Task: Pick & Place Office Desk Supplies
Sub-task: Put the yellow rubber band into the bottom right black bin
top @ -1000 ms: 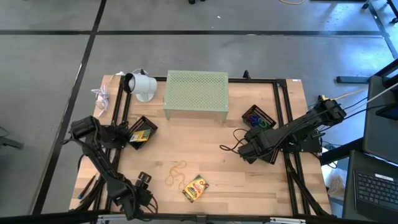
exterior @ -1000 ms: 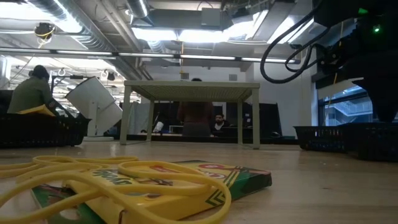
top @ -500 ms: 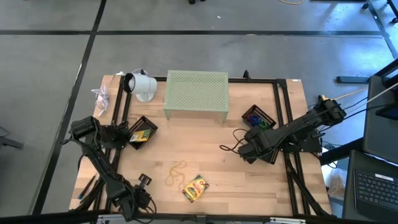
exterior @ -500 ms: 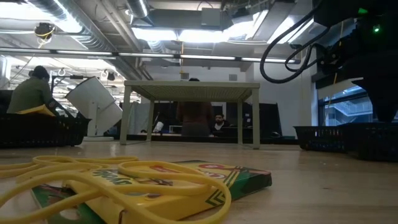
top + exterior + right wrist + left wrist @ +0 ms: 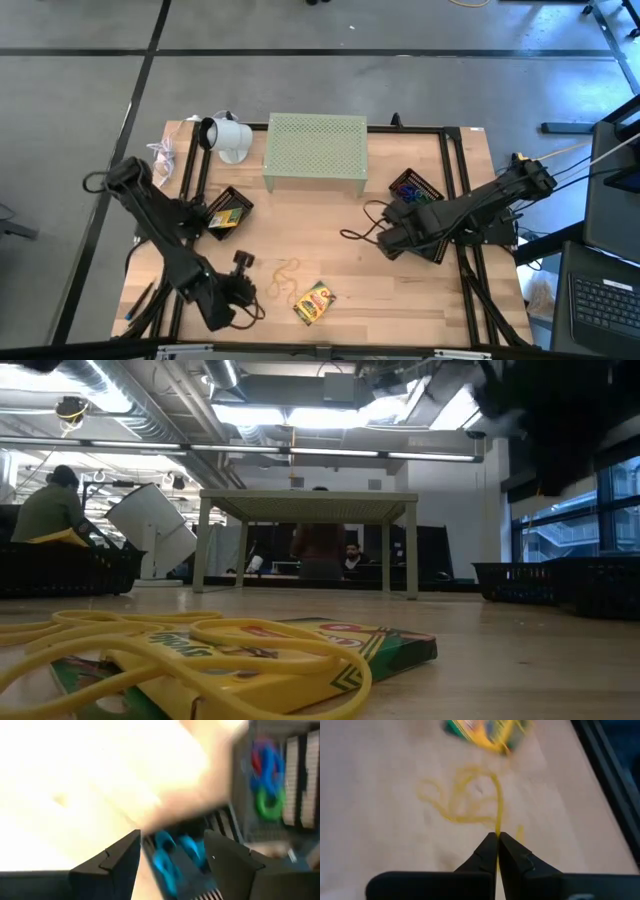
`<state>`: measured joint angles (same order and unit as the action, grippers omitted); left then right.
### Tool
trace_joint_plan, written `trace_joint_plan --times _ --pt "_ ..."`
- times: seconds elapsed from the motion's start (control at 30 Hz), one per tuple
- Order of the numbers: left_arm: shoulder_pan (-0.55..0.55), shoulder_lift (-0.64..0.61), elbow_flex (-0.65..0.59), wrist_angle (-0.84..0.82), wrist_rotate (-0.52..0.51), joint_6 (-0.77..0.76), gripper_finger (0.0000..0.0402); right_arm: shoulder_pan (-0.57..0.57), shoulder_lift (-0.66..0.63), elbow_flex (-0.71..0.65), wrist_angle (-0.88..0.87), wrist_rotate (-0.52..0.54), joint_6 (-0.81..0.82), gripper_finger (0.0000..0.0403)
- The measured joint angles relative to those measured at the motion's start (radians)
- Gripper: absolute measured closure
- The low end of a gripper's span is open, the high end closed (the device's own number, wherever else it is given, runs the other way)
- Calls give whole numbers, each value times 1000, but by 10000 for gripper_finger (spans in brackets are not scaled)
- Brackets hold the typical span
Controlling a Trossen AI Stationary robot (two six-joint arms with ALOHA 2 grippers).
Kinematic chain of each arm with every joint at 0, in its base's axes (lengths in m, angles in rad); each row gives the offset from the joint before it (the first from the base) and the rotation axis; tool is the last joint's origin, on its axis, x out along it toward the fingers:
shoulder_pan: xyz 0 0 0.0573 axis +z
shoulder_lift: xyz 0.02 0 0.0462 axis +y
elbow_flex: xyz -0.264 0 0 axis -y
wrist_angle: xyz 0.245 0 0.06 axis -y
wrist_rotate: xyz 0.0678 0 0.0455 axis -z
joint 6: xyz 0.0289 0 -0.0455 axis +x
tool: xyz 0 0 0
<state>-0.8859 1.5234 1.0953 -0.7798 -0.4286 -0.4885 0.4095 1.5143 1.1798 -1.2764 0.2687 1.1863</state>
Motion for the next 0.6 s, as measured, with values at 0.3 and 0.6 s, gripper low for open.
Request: trace_joint_plan --times 0.3,0.6 --pt "66 -114 0 185 -381 194 399 0 -1 84 416 211 -415 183" --pt "105 -117 1 507 -551 579 398 0 39 85 898 176 -879 183"
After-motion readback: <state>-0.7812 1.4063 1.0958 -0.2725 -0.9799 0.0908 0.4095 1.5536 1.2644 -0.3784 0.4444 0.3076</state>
